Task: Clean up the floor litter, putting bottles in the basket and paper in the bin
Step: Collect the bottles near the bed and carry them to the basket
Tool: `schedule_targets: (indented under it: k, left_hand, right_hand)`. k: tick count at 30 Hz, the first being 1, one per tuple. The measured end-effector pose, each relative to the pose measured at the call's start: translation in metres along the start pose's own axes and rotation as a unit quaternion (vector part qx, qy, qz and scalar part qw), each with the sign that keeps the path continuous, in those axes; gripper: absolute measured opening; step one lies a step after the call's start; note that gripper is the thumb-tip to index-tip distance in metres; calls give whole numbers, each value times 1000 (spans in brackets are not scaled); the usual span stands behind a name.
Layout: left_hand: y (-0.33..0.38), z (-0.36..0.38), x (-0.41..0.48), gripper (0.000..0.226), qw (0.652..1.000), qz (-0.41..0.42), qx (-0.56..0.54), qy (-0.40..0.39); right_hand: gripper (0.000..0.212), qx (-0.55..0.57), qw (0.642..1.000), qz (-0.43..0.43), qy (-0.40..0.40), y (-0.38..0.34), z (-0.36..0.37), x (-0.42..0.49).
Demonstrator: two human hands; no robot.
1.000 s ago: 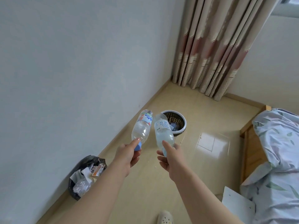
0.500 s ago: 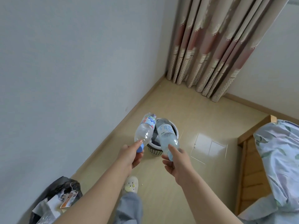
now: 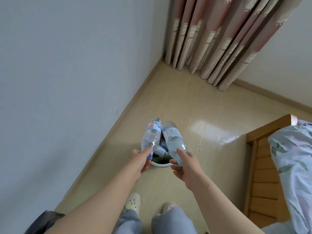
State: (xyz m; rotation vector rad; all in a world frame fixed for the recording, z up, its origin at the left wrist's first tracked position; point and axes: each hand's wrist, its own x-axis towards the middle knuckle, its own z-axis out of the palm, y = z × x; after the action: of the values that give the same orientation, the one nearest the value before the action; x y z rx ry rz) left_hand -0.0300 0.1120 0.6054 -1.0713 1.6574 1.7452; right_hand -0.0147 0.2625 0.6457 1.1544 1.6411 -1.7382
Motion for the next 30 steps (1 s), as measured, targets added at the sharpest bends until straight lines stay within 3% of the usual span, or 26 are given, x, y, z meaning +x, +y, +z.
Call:
schedule_targets:
  k: [6, 14, 18, 24, 30]
  left_hand:
    - [0, 37, 76, 29, 998, -32, 50, 31]
    - [-46, 117, 175, 29, 986, -118, 37, 111]
    - [-68, 132, 204, 31, 981, -146, 12, 130]
    - [-90, 128, 253, 29, 974, -152, -12, 170]
    - [-104, 138, 297, 14, 974, -143, 13, 174]
  right_hand:
    - [33, -52, 998, 30, -4, -27, -25, 95]
    - [18, -158, 981, 97, -51, -22, -55, 221]
    - [25, -206, 972, 103, -48, -11, -57, 272]
    - [56, -258, 957, 111, -66, 14, -42, 336]
    - [49, -260, 956, 113, -72, 28, -34, 378]
